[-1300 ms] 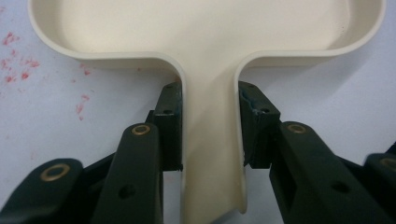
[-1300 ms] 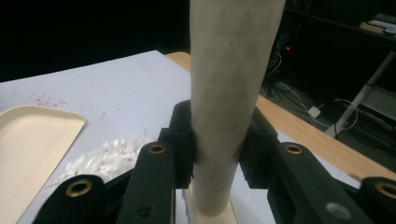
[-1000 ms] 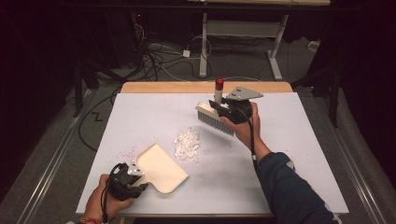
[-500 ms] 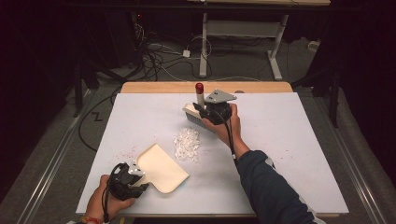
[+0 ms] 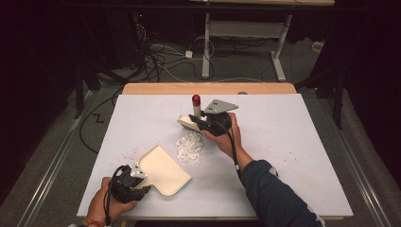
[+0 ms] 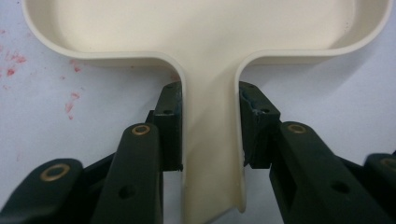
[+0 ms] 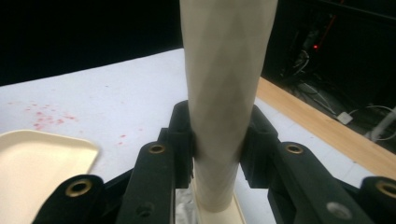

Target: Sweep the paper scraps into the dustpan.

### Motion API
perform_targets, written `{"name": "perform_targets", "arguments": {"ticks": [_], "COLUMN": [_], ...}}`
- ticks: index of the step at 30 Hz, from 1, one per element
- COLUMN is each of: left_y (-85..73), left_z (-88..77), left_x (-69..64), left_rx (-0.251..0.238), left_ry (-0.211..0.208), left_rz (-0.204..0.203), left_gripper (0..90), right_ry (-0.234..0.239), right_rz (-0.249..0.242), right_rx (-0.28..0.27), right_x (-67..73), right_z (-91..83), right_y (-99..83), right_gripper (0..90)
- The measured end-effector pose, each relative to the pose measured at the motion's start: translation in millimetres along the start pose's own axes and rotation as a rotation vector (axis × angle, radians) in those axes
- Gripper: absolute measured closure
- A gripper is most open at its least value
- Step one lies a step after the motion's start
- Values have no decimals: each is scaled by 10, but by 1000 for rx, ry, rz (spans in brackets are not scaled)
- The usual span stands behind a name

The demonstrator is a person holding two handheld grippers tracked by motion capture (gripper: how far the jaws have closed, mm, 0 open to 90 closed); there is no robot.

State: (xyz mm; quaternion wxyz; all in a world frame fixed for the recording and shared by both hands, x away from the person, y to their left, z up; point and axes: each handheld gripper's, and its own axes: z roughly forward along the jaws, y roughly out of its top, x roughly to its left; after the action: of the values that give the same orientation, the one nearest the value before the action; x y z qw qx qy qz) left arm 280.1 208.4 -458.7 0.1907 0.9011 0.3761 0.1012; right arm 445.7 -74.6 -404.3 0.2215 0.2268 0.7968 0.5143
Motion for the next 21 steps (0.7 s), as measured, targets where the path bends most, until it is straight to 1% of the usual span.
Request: {"name": "perform_targets", "arguments": {"ticks": [5,6,9,10,11,14,15,21], "left_y": [5,6,16,23,29,66,84,175], "left_z": [4,5,8,7,8,8,8,15], "left_x": [8,7,10,13,13,25,25,33], "left_rx": [5,6,10,15,17,42,55,90], "left_ry": [-3,-2,-10,-13,-16,-24,-27,-32], "left_rz": [1,1,-8,-11,-15,-24,-28,-35], "left_gripper": [633,633,633,633,633,634,634,634], "right_ry": [39,39,48,53,53,68,62,48], "right_rz": [1,1,-10,-16,-16,-24,-40,-27], "right_rx": [-20,-20,-20,-19,-19,-21,-14,-12], "right_x": [74,74,152,208,208,280,328,368], "right_z": [-70,-70,-102,-114,-114,-124,-122,-133], "right_y": [-48,-48,-65,-62,-62,-49,-47,-57], "right_gripper": [707,707,705,705,705,706,707,704]}}
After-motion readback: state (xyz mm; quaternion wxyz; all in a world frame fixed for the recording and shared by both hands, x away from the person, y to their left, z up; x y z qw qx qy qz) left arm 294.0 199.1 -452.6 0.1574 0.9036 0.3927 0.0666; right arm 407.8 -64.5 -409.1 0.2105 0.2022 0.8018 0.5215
